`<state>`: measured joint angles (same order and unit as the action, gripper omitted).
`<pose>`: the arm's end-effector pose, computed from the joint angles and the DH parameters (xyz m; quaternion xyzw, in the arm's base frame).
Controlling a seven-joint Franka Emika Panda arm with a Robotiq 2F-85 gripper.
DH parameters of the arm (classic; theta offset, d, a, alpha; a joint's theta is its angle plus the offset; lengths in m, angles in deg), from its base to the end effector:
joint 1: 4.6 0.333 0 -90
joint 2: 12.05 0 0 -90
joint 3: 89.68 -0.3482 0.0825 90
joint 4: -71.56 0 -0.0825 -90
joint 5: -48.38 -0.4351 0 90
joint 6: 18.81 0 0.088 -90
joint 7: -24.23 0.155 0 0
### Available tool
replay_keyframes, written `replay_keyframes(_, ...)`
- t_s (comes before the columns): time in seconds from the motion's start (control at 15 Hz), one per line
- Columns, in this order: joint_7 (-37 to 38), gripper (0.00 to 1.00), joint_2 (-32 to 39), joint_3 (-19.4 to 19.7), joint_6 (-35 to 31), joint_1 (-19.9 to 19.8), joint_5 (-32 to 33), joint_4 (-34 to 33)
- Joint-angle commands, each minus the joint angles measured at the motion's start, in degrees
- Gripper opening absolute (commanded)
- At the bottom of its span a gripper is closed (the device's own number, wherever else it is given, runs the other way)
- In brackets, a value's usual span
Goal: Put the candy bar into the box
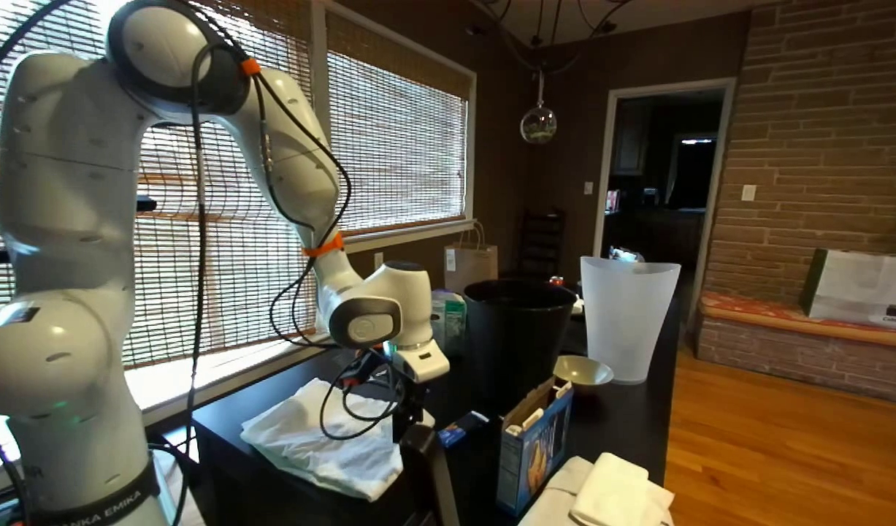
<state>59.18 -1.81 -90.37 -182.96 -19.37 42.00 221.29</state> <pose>0.4533 -0.1182 0.1322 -0.8858 0.4623 -0.0325 0.0245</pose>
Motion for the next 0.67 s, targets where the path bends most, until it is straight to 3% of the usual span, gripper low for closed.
replay_keyframes(0.0,-9.5,1.00,4.3,0.5,-0.3,1.5,-10.5,-4.8)
replay_keyframes(0.4,-18.1,1.00,8.5,-0.4,0.1,0.5,-19.5,-9.8)
replay_keyframes(0.6,-18.8,1.00,10.0,-3.3,0.4,-2.4,-20.6,-10.7)
